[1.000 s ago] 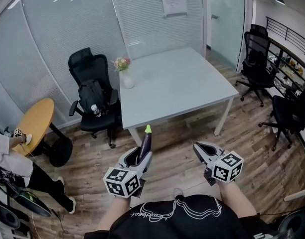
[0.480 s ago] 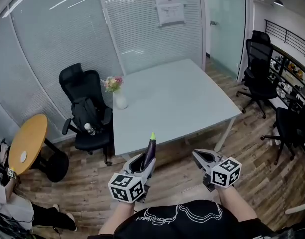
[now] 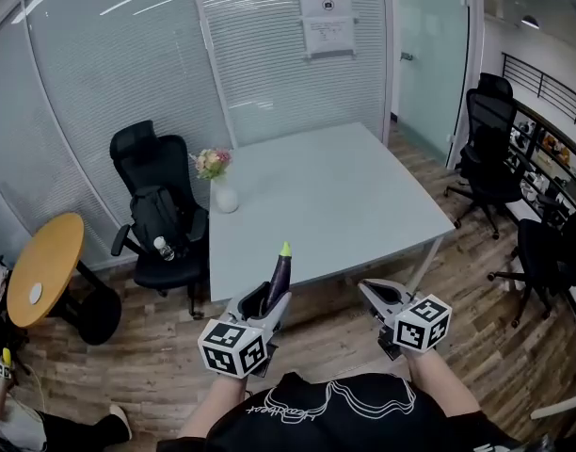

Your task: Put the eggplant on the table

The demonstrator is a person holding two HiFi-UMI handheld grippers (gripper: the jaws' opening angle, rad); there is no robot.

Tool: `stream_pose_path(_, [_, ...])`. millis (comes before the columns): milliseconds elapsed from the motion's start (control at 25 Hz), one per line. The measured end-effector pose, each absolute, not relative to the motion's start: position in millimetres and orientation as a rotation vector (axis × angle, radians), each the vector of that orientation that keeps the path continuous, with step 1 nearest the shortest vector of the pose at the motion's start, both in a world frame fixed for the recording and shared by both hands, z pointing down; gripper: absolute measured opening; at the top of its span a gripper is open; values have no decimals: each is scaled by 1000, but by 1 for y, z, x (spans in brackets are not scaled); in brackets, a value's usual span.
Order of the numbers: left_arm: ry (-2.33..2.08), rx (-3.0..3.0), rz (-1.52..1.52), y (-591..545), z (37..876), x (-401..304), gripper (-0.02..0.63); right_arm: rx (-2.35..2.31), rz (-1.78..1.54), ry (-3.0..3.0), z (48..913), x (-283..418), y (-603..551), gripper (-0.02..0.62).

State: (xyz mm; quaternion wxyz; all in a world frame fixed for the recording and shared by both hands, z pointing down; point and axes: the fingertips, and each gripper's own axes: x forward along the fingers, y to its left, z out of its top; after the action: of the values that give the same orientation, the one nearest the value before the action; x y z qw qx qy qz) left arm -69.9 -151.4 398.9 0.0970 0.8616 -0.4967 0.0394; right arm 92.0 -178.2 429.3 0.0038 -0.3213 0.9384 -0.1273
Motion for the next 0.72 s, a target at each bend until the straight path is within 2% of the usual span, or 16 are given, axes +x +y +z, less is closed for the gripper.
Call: stream_pose_path(720, [-1423,2546,102,-276,411,-96,210,-1161,-409,2876,434,94,-264,9])
